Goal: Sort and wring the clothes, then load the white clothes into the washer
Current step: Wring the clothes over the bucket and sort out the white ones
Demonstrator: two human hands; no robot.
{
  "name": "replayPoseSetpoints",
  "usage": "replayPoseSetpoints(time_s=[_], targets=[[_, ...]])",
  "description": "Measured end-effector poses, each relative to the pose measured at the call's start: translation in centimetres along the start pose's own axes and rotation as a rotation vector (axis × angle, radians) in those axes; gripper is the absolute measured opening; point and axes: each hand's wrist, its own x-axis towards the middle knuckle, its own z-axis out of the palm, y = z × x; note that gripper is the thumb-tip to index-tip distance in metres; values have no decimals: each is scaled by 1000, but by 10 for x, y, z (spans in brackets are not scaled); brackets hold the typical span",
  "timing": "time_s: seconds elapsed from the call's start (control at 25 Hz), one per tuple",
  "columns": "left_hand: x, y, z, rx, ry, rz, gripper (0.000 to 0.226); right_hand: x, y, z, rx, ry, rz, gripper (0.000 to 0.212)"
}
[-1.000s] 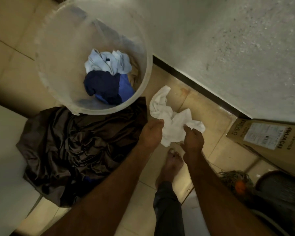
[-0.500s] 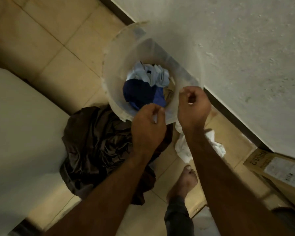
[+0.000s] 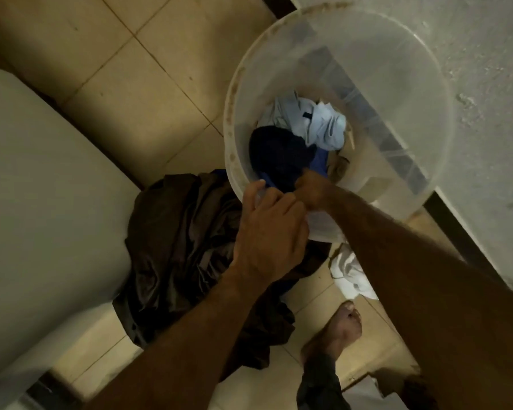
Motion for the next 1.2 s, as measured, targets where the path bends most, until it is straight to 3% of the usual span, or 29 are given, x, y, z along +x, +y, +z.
replayPoseSetpoints(time_s=[0.08,0.16,0.28,0.36,0.52,0.64,0.72,0.76,0.84,0.92,0.96,1.04,1.12,1.2], targets=[[0,-3,3,-21,8,12,21,19,-3,4,-79,-35,-17,17],[-1,-4,6,-44,45,13,20,30,-7,6,-158,-80,-8,53],[1,-5,8,-63,83,31,21,46,-6,13,-81,19,22,64],[1,-6,7,-58,70,38,20,50,-6,16,-84,113,40,55],[-1,-8,6,-11,30,29,19,25,-10,0,-13,363,-53,17],[1,-6,3,5,17,17,21,-1,-9,-16,46,517,-56,10],[2,-5,1,6,10,15,22,-19,-7,-26,170,535,-22,43],[2,-5,0,14,1,14,22,-22,-7,-26,203,505,-4,45],[1,-4,0,25,-27,-3,19,-34,-7,-30,79,587,282,6],[3,1,-2,-19,-34,-63,16,-60,4,-31,-54,780,515,27],[5,8,-3,-54,-44,-118,28,-78,8,-27,19,736,402,26],[11,25,-9,-186,-68,-240,55,-109,6,-20,399,598,49,11],[21,46,-20,-533,-33,-468,69,-155,6,-22,709,547,-50,14],[29,69,-39,-935,43,-709,70,-185,1,-26,1000,534,-17,9]])
